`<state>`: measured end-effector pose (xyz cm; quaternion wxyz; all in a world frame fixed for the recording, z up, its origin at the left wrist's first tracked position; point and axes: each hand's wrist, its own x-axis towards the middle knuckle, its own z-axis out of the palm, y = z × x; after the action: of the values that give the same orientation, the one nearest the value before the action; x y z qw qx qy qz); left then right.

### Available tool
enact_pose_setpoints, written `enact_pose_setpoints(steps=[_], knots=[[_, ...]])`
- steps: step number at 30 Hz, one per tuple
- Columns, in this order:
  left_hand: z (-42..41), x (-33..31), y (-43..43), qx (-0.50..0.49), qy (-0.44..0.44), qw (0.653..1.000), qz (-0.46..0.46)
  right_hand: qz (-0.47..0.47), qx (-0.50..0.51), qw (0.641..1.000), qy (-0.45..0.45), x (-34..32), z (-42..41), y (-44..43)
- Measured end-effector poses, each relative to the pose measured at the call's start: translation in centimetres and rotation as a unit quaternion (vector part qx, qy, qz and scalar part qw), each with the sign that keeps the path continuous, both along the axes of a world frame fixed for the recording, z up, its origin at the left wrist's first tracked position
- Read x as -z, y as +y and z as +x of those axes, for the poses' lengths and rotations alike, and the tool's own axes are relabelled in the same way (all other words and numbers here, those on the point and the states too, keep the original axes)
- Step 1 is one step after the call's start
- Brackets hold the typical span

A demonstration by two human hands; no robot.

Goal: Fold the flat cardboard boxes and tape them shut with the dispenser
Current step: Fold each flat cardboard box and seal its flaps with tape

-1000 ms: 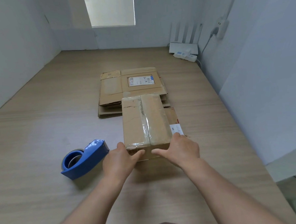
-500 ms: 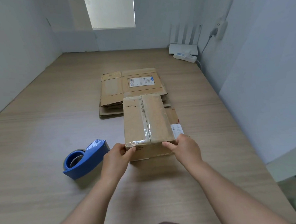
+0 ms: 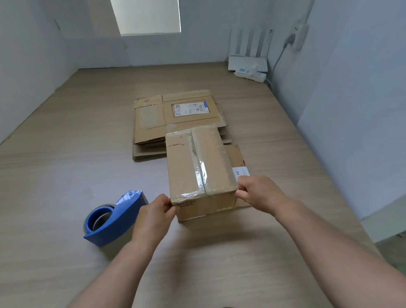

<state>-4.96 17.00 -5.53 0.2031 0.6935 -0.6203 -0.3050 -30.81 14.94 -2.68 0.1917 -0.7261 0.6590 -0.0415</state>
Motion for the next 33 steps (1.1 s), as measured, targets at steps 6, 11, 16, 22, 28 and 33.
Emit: enact_pose_setpoints(steps=[6,11,16,22,28,33], knots=[[-1.7,0.3,-0.1,-0.025,-0.068,0.994,-0.078,-0.065,0.032,0.996,-0.061,2.3,0.0,0.4],[-1.7,0.9,1.1,-0.033,-0.080,0.993,-0.075,-0.017,0.035,0.994,-0.103,2.4,-0.6,0.5],[0.2,0.3,0.9,0.044,-0.129,0.989,0.062,0.141,0.123,0.936,-0.299,1.5,-1.8,0.0],[0.7,-1.0,-3.5,-0.081,0.211,0.972,0.069,0.250,0.140,0.859,-0.424,-0.6,-1.0,-3.4],[-0.5,-2.5,-6.8,-0.132,0.220,0.956,0.144,0.216,0.250,0.849,-0.413,-0.7,0.5,-5.8],[-1.1,-2.4,-6.5,-0.063,0.065,0.992,0.085,0.146,0.224,0.939,-0.218,-0.9,2.8,-5.5]])
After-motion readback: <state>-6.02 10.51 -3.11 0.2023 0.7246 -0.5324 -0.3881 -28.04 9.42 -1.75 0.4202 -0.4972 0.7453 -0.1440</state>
